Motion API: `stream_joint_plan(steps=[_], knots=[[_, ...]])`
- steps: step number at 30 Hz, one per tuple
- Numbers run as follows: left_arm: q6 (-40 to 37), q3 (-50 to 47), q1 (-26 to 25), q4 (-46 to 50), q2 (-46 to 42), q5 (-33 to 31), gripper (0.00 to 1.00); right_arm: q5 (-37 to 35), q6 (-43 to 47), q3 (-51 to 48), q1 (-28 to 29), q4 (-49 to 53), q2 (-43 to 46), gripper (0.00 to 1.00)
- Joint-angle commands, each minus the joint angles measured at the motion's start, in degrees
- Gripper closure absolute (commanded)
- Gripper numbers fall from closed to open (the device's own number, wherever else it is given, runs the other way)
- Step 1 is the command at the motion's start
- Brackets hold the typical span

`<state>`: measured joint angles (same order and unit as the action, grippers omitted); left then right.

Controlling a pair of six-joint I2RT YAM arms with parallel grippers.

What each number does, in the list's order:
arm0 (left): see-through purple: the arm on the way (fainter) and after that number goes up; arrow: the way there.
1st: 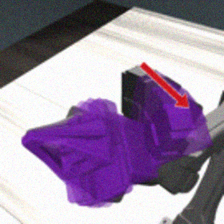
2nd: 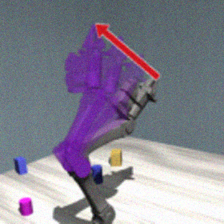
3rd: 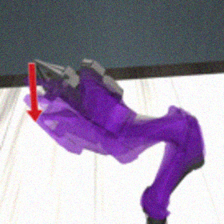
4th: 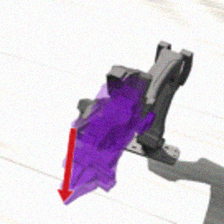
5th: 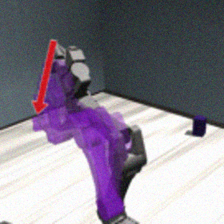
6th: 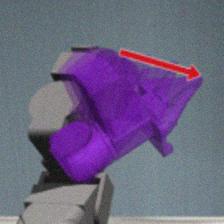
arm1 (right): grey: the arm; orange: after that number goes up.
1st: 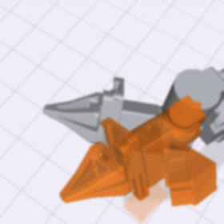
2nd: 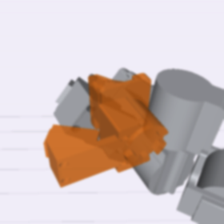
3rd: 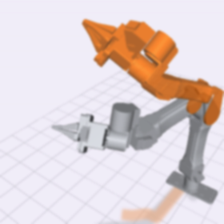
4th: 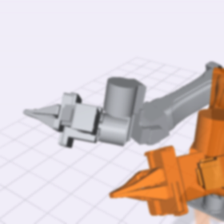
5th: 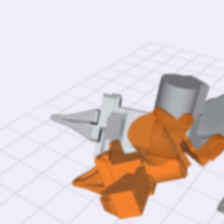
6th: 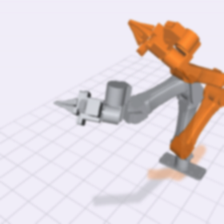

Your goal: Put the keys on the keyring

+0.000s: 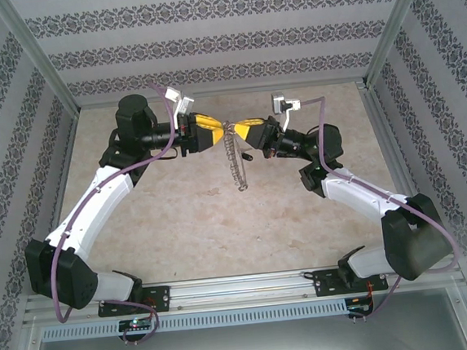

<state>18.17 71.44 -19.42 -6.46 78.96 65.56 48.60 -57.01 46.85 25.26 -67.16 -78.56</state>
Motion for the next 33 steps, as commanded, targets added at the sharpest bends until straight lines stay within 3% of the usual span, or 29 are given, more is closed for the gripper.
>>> stream_joint_plan(steps=[1,18,33], knots=[[5.5,-1.3,0.0,-9.3,-1.6,2.6,0.65,1.8,-0.1,2.5,0.3,-4.6,-0.6,1.0],[7.4,-2.5,-2.3,-12.6,-1.8,2.1,0.67,3.0,0.4,3.3,1.0,-5.0,-1.6,1.0],[5.3,-3.2,-2.5,-9.8,-1.4,-0.3,0.67,2.5,0.8,2.8,1.1,-4.8,-0.5,1.0]])
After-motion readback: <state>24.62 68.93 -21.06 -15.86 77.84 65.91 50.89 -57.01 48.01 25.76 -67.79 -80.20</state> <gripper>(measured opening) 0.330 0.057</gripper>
